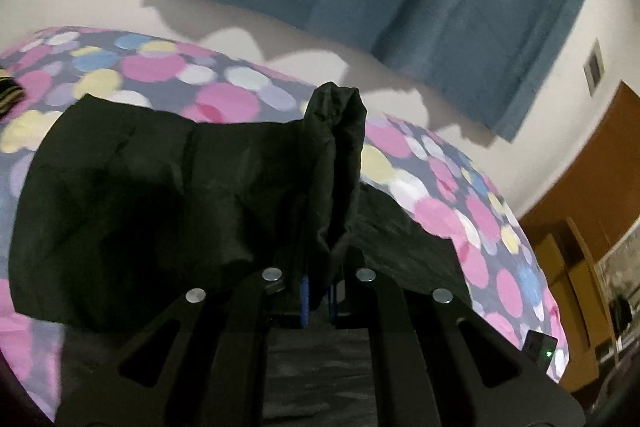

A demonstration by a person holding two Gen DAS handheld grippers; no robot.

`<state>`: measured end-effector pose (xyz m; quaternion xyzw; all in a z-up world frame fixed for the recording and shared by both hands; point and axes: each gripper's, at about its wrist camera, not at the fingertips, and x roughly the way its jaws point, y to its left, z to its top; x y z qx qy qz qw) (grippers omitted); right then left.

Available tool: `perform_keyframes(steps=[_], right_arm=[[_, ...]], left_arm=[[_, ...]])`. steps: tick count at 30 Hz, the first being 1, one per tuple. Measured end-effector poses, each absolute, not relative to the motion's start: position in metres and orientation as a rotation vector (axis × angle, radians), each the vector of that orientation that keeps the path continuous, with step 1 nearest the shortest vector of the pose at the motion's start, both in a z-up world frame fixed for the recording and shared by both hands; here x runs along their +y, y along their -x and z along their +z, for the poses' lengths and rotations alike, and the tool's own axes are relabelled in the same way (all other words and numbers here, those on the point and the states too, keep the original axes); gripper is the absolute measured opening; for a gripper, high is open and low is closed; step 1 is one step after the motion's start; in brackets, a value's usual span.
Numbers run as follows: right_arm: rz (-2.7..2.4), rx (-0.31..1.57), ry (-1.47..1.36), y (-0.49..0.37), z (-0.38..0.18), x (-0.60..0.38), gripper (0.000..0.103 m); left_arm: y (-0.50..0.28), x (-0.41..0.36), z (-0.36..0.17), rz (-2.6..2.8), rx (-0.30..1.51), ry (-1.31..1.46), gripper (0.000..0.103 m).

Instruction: Fold large clothes

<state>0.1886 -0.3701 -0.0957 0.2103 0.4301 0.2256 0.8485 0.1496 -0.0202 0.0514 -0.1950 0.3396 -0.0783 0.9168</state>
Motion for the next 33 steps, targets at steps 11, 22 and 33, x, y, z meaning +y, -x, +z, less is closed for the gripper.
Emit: perform_keyframes(steps=[11,22,33], right_arm=[[0.478,0.903,-0.451,-0.188,-0.097,-0.37,0.087],[0.479,0.901,-0.457,-0.188,-0.098,-0.37,0.087],[0.49,0.886,-0.476,-0.187,-0.099,-0.372,0.087]], left_arm=[[-0.199,-0.118,-0.005,-0.21,0.841,0.288,0.006],[-0.213,-0.138,-0.066,-0.175,0.956,0.23,0.006],[-0.174,-0.134,-0.029,-0.306,0.914,0.214,0.04]])
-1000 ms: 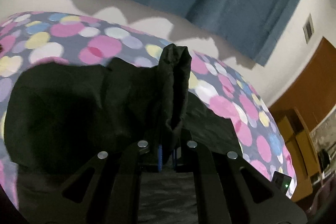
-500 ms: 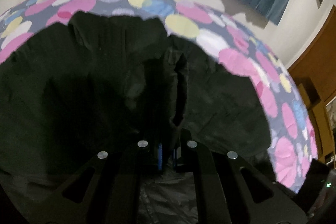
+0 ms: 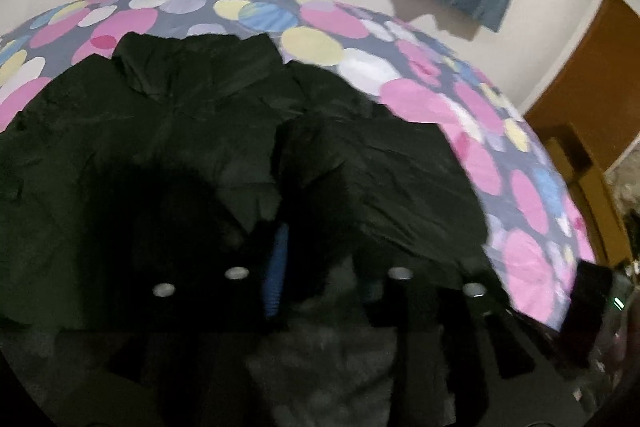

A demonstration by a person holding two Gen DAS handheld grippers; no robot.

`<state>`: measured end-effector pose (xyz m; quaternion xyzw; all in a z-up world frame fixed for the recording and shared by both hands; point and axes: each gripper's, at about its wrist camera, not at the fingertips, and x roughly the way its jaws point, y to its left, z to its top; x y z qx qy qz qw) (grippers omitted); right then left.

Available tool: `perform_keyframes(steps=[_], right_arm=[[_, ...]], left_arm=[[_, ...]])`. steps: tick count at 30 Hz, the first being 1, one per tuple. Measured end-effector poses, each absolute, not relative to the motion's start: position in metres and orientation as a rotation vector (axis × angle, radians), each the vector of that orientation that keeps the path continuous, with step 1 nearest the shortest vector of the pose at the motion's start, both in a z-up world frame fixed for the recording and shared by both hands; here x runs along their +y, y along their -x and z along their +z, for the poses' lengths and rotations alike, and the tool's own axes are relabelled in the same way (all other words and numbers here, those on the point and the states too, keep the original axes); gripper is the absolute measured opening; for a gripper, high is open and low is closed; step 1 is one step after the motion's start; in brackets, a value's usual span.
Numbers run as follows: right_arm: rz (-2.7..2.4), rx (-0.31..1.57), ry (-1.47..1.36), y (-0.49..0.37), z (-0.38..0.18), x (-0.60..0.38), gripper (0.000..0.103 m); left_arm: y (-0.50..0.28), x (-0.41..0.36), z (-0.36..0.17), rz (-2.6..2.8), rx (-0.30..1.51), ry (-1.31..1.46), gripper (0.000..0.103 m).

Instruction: Fold large clothes

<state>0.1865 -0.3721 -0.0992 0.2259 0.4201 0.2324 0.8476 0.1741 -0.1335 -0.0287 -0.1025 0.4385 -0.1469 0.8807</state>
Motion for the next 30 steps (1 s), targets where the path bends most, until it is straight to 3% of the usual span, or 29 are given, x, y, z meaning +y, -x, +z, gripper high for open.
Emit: perform_keyframes(steps=[7,14,19,21,23,24,25,30], right_arm=[[0.439,0.907,-0.465,-0.18,-0.07,-0.365,0.086],[0.556,0.934,-0.473,-0.23,-0.038,-0.315,0.086],[0.512,1.019,-0.496,-0.292,-0.055,-0.282,0.072],[0.509,1.075,-0.482,-0.31,-0.068,-0.267,0.071],[0.514,1.099,-0.464,-0.319,-0.073,-0.256,0.058],[0.514,1.108,-0.445,-0.321,-0.075,-0.25,0.026],[0.515,1.12,-0.432,-0.323,-0.077,-0.246,0.016],[0.468,1.074,-0.439,-0.314,-0.077,-0.256,0.011]], left_arm=[[-0.113,-0.045,0.004,-0.262,0.834,0.246,0.043],[-0.093,0.088,-0.013,0.005,0.844,0.354,0.044],[-0.094,0.13,-0.031,0.094,0.868,0.401,0.044],[-0.097,0.137,-0.036,0.109,0.878,0.413,0.044],[-0.099,0.141,-0.041,0.113,0.883,0.42,0.046],[-0.101,0.142,-0.042,0.116,0.884,0.419,0.049],[-0.105,0.143,-0.045,0.126,0.884,0.416,0.05],[-0.112,0.154,-0.053,0.138,0.902,0.473,0.05]])
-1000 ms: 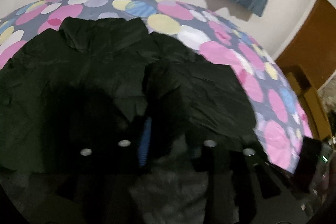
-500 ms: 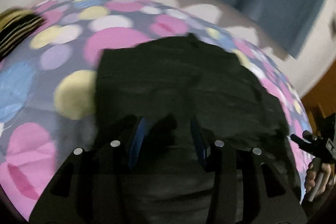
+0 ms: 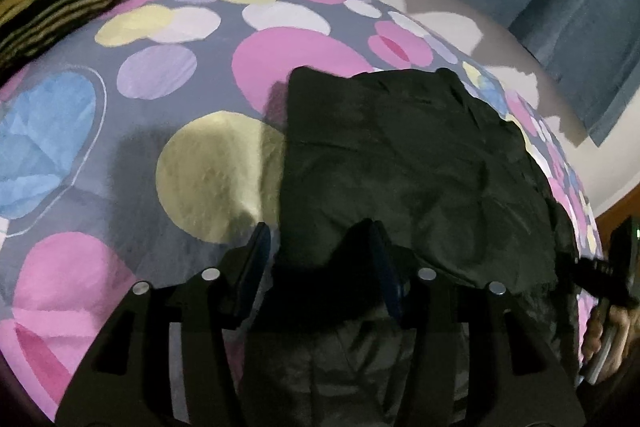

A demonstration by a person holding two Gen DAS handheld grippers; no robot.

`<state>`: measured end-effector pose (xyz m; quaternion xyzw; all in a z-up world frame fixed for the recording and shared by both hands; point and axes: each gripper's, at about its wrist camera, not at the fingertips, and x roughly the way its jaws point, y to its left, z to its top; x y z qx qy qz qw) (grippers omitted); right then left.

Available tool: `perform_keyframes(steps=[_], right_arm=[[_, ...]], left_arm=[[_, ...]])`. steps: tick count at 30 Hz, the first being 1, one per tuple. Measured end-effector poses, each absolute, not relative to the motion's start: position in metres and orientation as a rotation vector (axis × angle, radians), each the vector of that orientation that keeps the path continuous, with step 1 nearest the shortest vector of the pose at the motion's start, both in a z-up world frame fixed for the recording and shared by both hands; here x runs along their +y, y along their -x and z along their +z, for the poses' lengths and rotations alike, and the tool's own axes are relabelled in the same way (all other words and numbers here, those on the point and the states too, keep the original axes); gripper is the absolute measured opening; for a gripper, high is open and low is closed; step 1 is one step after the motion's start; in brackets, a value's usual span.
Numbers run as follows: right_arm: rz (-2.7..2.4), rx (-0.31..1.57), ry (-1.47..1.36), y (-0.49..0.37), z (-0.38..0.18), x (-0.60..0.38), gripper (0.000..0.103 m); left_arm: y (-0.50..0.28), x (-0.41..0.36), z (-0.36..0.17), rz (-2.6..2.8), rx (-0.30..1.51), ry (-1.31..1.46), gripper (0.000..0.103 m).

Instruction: Fold large clothes

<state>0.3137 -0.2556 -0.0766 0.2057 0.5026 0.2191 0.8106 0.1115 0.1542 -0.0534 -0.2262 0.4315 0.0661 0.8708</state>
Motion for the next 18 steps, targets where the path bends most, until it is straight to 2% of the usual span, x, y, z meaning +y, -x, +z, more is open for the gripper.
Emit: perform_keyframes(steps=[6,11,14,17,18], right_arm=[[0.453,1.08,-0.448,-0.312,-0.095,-0.258,0.011],[0.464,1.081,-0.451,-0.311,-0.097,-0.263,0.011],[0.47,1.081,-0.463,-0.311,-0.099,-0.264,0.011],[0.475,1.08,-0.472,-0.311,-0.1,-0.265,0.011],[0.477,1.08,-0.474,-0.311,-0.1,-0.265,0.011]], left_arm=[[-0.126,0.165,-0.071,0.137,0.947,0.535,0.052],[-0.119,0.177,-0.047,0.126,0.828,0.574,0.052],[-0.131,0.18,-0.046,0.148,0.842,0.538,0.051],[-0.15,0.179,-0.057,0.144,0.891,0.499,0.036],[-0.156,0.177,-0.061,0.147,0.911,0.474,0.034]])
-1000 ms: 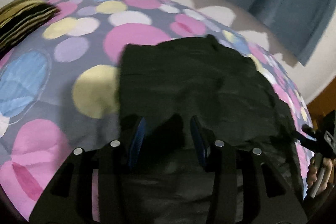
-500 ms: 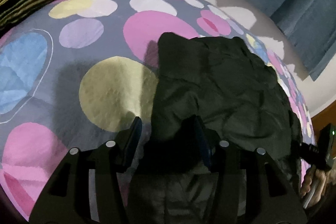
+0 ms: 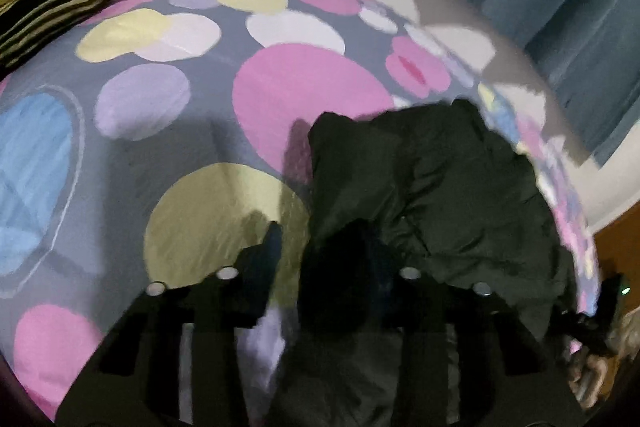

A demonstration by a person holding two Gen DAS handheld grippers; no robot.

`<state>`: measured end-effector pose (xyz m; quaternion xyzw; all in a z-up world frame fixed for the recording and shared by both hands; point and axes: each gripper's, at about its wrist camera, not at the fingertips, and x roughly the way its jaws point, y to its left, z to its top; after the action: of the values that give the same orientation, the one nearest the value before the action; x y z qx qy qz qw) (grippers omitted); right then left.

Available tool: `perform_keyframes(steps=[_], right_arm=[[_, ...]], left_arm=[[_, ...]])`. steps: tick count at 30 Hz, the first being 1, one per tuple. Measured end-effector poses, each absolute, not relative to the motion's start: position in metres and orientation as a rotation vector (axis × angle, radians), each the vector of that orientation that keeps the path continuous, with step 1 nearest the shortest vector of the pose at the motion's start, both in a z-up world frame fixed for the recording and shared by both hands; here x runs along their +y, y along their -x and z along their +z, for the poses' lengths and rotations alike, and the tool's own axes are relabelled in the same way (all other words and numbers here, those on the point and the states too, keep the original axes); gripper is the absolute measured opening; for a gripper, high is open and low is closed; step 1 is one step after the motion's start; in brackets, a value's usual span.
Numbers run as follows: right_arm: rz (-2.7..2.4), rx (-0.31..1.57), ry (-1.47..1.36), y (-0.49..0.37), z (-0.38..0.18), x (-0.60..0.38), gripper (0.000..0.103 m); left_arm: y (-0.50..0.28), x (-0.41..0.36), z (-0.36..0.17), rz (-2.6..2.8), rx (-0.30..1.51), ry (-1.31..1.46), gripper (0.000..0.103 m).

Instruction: Fold large clothes

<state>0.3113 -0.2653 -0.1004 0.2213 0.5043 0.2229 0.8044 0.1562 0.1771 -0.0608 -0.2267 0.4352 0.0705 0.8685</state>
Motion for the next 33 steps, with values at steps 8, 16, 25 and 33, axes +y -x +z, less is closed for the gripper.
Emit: perform_keyframes(steps=[8,16,25,33], right_arm=[[0.492,1.078,-0.493,-0.312,-0.103,-0.266,0.013],[0.519,1.072,-0.545,-0.301,-0.093,-0.278,0.034],[0.434,0.971,-0.539,-0.22,-0.06,-0.357,0.064],[0.284,0.989,-0.606,-0.146,-0.08,-0.452,0.065]], left_arm=[[-0.17,0.176,-0.076,0.145,0.954,0.424,0.033],[-0.138,0.181,-0.058,0.13,0.914,0.461,0.045],[-0.038,0.176,-0.043,0.059,0.896,0.462,0.058],[0.038,0.165,-0.049,-0.07,0.952,0.542,0.061]])
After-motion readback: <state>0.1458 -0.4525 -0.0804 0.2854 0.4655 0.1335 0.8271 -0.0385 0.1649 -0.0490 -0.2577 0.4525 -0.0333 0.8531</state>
